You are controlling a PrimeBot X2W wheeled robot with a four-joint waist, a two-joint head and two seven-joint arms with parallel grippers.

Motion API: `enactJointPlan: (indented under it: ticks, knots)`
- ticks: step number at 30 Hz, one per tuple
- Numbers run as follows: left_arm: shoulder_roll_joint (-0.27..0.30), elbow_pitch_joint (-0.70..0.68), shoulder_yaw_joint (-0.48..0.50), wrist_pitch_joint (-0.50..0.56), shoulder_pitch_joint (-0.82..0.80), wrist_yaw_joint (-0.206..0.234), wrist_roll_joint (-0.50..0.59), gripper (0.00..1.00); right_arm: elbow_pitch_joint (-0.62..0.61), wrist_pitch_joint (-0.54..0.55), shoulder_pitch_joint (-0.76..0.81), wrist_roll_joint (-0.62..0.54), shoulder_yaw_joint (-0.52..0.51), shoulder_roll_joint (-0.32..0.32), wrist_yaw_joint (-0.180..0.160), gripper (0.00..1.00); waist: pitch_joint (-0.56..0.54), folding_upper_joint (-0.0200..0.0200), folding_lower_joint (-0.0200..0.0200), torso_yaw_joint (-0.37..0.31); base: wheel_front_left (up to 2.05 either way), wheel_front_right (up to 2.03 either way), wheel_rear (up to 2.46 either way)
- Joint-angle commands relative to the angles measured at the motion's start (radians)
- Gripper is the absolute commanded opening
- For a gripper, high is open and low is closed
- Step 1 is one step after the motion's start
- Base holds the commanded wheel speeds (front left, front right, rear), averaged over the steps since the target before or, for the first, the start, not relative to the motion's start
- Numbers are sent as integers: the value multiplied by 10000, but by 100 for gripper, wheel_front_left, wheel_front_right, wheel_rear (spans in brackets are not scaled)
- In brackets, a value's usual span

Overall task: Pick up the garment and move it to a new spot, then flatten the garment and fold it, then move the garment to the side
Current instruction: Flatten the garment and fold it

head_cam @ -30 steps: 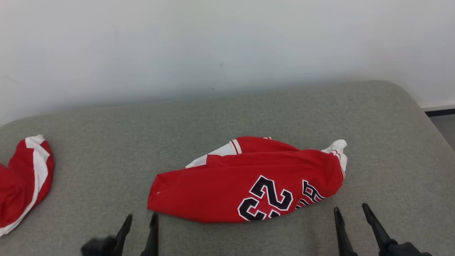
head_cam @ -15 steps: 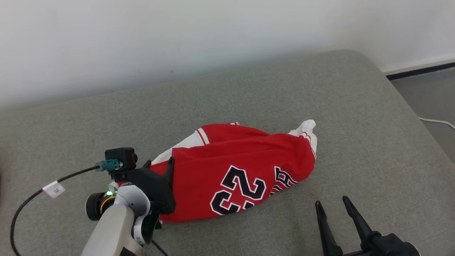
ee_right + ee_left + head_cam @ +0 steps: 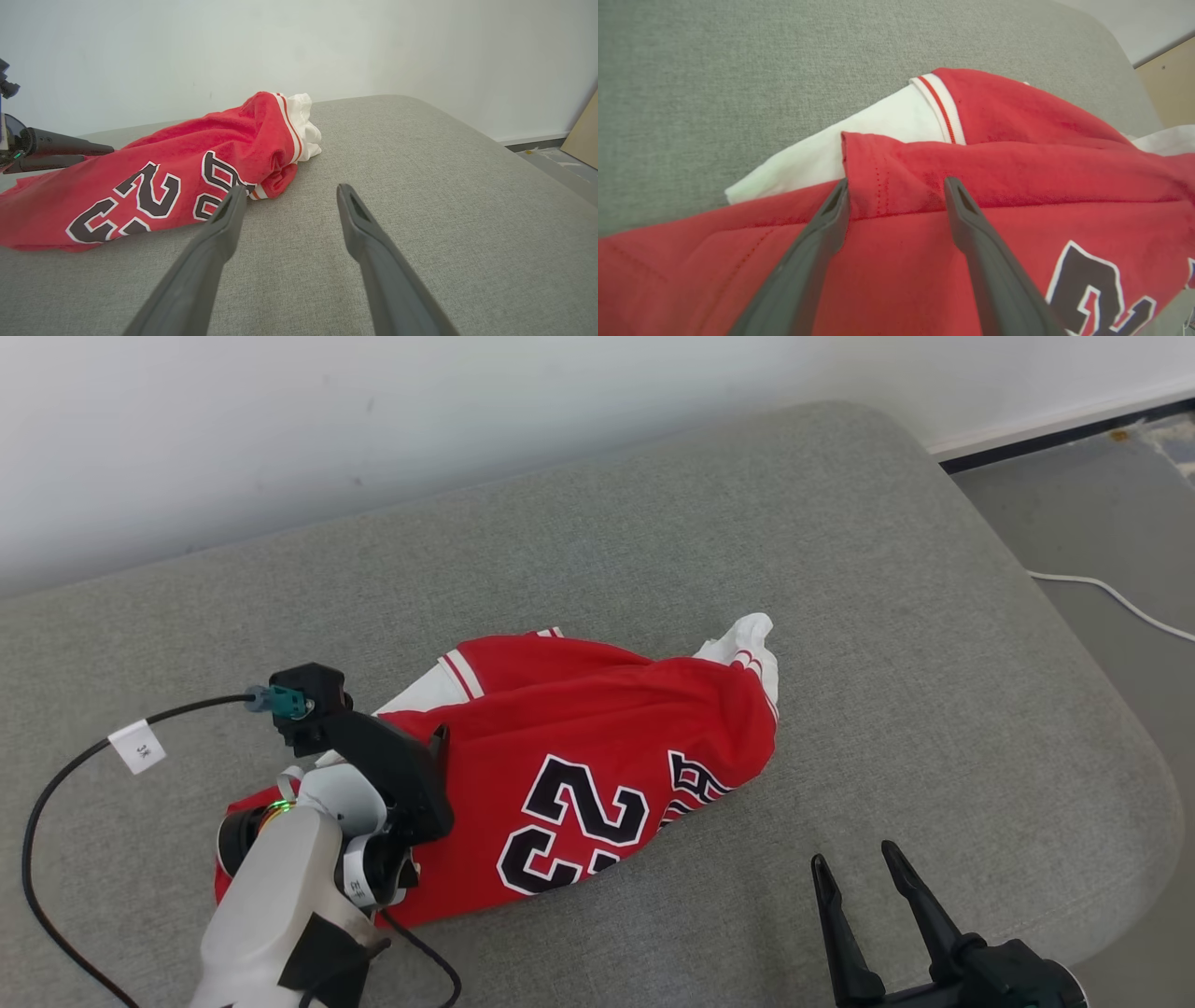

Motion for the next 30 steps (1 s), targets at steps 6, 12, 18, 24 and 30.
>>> enactJointPlan:
  ticks: [6,12,18,24,30]
  knots:
    - [39,256,-15,221,-368,-5,-106,100,108,-94,-137,88,117,16,9,100,-21,-1,-2,-135,0,0,0]
    - [88,504,-137,382,-311,-67,-158,36,245,-103,-172,59,281,15,9,100,-153,-1,-2,-299,0,0,0]
    - [138,506,-132,-342,-104,-301,-186,0,212,-113,-42,12,167,15,9,100,-217,-1,-2,-293,0,0,0]
    - [126,-91,-32,-1791,-407,-755,-328,0,164,-28,37,-7,66,16,9,100,-418,-1,-2,231,0,0,0]
    - [31,-1167,-242,-2645,-695,-1228,-750,0,113,62,100,75,88,13,9,100,-687,-1,-2,806,0,0,0]
